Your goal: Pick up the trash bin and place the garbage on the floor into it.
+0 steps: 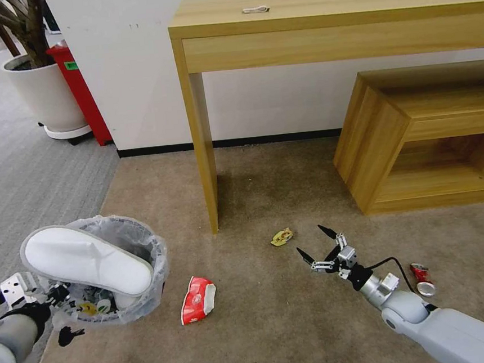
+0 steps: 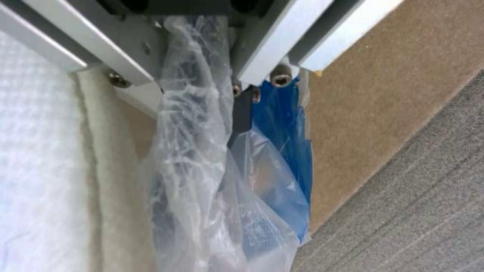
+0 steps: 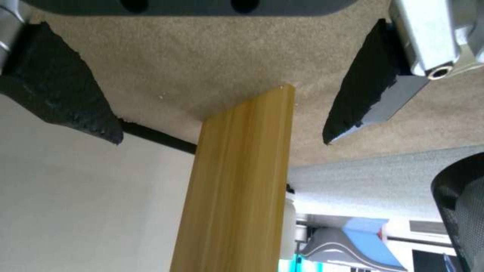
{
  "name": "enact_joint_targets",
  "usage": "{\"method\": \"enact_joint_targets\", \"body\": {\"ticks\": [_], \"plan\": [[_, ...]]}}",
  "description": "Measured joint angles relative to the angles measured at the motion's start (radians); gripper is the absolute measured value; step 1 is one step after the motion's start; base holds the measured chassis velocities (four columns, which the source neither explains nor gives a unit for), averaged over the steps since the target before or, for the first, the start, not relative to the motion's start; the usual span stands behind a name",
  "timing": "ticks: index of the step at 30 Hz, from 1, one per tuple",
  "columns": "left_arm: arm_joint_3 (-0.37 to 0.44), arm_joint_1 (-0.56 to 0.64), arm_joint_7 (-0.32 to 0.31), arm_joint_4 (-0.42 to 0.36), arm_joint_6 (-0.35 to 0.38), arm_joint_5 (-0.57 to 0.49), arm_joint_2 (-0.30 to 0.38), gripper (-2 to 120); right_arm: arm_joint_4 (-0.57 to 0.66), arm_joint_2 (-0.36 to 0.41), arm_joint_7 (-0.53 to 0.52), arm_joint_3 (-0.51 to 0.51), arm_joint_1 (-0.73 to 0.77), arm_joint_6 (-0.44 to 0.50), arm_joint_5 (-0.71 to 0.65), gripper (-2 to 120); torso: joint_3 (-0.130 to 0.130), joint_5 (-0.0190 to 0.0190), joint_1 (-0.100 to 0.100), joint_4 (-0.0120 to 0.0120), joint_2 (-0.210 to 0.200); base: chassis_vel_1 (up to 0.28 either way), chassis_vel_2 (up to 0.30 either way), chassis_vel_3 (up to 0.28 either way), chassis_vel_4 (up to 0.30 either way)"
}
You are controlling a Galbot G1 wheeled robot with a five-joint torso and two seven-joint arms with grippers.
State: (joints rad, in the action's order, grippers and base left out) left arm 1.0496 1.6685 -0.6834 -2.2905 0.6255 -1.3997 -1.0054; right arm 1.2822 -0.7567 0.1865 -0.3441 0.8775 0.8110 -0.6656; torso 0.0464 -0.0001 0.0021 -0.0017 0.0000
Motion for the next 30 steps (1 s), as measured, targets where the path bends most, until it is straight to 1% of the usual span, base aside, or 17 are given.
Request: {"method": "enact_joint_targets", "body": {"ticks": [9, 12, 14, 22, 30], "plan": [[-0.022, -0.013, 0.0, 0.006, -0.001, 0.01, -0.004, 0, -0.006, 0.0, 0.0, 0.008, 0.005, -0.001, 0.013, 99, 0.0, 0.0, 0.0, -0.0001, 0.0, -0.031, 0.028, 0.019, -0.025], [-0.026, -0.016, -0.001, 0.007, -0.001, 0.01, -0.004, 0, -0.007, -0.004, 0.0, 0.009, 0.003, -0.001, 0.015, 99, 0.0, 0.0, 0.0, 0.0, 0.0, -0.127, 0.131, 0.138, -0.136], [-0.03, -0.018, -0.001, 0.008, -0.001, 0.012, -0.004, 0, -0.008, -0.009, 0.0, 0.008, 0.001, -0.001, 0.017, 96, 0.0, 0.0, 0.0, 0.0002, 0.0, -0.155, 0.161, 0.158, -0.156], [-0.047, -0.027, 0.0, 0.015, -0.002, 0.018, -0.007, 0, -0.014, -0.022, -0.001, 0.007, 0.001, -0.001, 0.03, 96, 0.0, -0.0001, 0.0, 0.0, 0.0, -0.138, 0.119, 0.122, -0.126], [-0.054, -0.036, 0.0, 0.021, -0.003, 0.019, -0.004, 0, -0.024, -0.028, -0.001, 0.001, -0.002, -0.001, 0.033, 96, 0.0, 0.0, 0.0, 0.0, 0.0, -0.014, 0.019, 0.025, -0.016]]}}
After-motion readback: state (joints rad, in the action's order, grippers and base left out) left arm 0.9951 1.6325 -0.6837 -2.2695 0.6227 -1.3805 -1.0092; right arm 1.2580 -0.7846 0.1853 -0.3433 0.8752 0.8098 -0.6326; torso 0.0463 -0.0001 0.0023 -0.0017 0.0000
